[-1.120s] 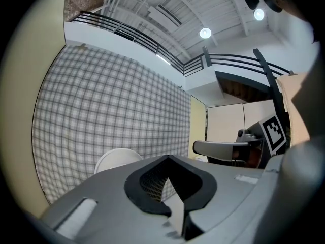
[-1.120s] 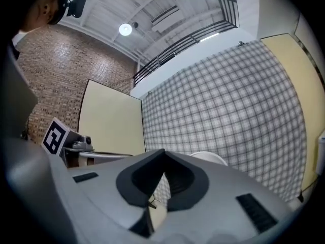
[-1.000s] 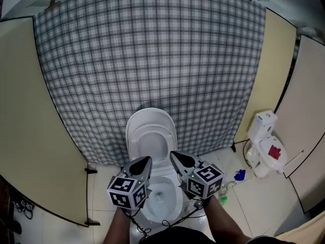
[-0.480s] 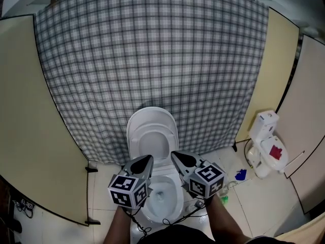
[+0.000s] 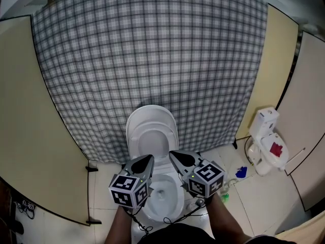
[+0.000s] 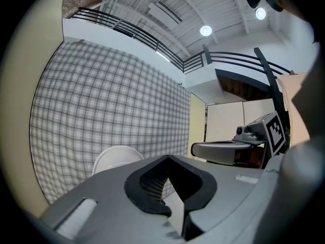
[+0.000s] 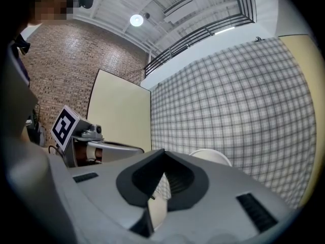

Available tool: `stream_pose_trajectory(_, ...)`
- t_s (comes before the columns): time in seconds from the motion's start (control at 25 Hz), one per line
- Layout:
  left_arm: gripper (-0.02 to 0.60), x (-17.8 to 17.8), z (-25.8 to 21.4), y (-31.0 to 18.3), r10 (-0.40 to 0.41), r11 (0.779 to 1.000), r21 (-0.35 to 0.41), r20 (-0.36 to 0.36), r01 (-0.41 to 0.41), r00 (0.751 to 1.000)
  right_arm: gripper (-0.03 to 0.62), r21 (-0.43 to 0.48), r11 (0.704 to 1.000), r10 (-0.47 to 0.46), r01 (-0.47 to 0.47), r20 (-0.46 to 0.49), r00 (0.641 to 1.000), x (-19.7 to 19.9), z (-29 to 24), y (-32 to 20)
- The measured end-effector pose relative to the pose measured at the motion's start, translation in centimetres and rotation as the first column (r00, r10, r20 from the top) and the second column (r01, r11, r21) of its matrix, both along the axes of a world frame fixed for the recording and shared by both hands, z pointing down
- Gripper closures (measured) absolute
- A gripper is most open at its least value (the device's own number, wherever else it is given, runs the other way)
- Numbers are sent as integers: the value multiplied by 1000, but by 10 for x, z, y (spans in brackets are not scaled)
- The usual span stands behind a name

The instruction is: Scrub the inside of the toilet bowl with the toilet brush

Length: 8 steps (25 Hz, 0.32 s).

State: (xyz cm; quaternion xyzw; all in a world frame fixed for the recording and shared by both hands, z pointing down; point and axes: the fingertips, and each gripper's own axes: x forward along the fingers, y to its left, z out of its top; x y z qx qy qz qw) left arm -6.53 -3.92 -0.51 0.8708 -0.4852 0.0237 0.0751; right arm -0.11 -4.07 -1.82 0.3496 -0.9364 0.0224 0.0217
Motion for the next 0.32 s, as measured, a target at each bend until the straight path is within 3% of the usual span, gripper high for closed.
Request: stream_pose_trajectory(0.32, 572, 1, 0, -5, 7, 1000, -3, 1, -7, 1000, 586, -14, 1000, 1, -1, -8, 1000, -1, 3, -4)
